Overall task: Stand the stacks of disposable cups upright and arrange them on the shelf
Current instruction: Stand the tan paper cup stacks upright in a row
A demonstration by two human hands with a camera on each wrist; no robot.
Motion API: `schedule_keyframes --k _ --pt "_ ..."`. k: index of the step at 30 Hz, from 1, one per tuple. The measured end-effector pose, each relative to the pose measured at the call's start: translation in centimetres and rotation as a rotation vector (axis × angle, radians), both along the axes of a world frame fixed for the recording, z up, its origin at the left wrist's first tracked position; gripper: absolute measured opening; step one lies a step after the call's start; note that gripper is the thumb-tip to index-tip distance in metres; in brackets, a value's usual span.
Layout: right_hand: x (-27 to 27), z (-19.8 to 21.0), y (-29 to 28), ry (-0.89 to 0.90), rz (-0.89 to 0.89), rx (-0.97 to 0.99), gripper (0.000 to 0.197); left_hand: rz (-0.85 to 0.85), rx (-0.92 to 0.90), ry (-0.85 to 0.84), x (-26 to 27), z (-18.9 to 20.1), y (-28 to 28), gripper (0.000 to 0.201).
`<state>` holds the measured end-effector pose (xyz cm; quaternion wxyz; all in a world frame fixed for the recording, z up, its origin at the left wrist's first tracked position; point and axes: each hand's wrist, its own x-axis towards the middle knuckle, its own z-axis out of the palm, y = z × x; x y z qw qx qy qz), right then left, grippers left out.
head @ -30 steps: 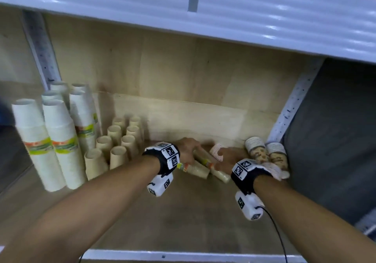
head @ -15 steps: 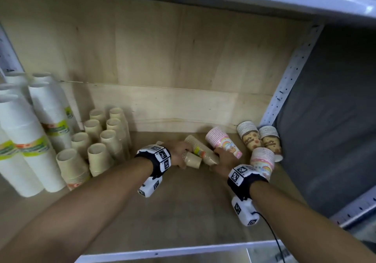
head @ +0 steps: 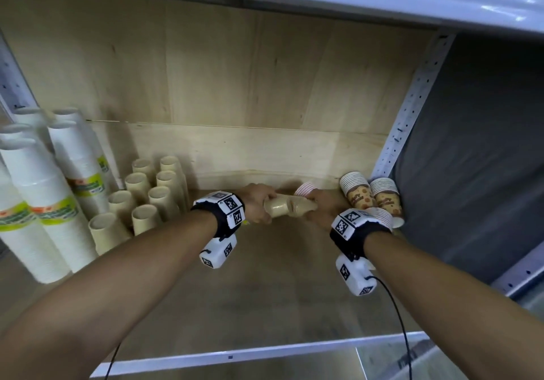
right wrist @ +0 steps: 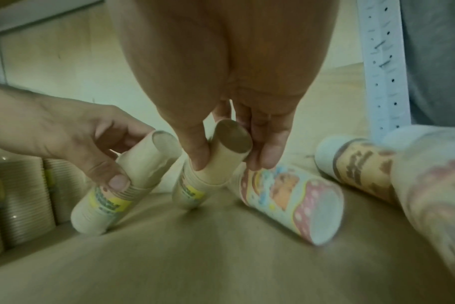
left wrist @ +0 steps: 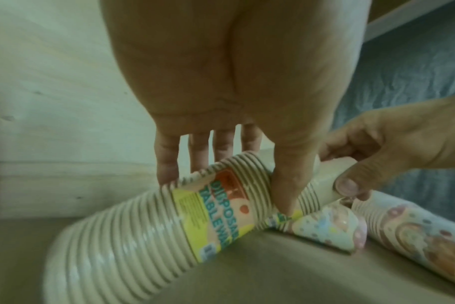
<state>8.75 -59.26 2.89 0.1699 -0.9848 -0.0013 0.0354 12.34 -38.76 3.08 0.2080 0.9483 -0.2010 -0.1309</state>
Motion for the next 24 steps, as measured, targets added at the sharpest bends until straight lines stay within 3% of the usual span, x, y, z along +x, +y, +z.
schedule_keyframes --k 6,13,24 --pt "0.5 4.3 1.9 -0.074 0.087 -0.068 0.042 0.072 -0.102 -0.107 -0.2 3.2 1.0 0.047" --pt "1.0 6.7 4.8 -0.056 0.201 -0.163 0.036 0.115 -0.214 -0.061 -0.4 4.1 1.8 0.036" --pt "-0.1 7.6 6.0 -0.054 0.154 -0.065 0.038 0.159 -0.27 -0.066 -1.2 4.9 2.3 0.045"
